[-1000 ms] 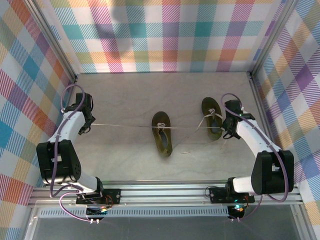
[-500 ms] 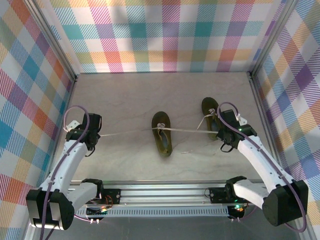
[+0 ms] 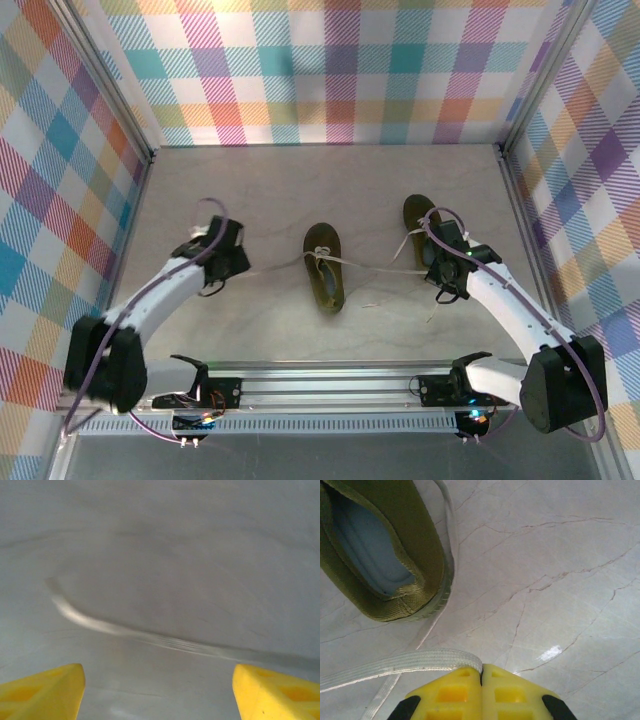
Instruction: Tie the shoes
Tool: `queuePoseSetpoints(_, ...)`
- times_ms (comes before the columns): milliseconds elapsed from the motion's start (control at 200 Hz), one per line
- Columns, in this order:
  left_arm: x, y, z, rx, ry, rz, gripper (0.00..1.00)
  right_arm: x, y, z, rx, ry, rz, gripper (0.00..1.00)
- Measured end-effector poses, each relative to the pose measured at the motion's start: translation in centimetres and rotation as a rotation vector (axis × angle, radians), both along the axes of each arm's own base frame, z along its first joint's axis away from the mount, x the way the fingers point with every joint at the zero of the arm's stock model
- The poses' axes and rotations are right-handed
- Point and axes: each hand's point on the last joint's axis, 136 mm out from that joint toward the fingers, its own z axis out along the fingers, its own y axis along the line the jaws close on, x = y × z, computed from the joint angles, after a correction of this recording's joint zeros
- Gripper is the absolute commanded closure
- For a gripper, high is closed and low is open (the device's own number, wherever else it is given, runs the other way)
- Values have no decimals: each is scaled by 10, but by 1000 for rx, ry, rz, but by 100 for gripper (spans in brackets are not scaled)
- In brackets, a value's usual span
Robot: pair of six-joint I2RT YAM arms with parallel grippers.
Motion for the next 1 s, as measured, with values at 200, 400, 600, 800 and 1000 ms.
queuePoseSetpoints(200, 20, -51, -25, 110, 84, -236, 20, 2, 5, 0, 21, -5, 25, 100)
queuePoseSetpoints(400, 23, -63, -36, 149, 135, -362, 14, 3, 9, 0, 39, -6, 35, 100)
queuePoseSetpoints(600, 21, -76, -47, 149, 183, -520, 9, 5, 14, 0, 66, -11, 56, 100)
queuePoseSetpoints(800, 19, -102, -48, 67, 174, -698, 9, 5, 18, 0, 78, -8, 73, 100)
queuePoseSetpoints(1000, 21, -115, -58, 43, 189, -816, 10, 4, 21, -1, 96, -2, 84, 100)
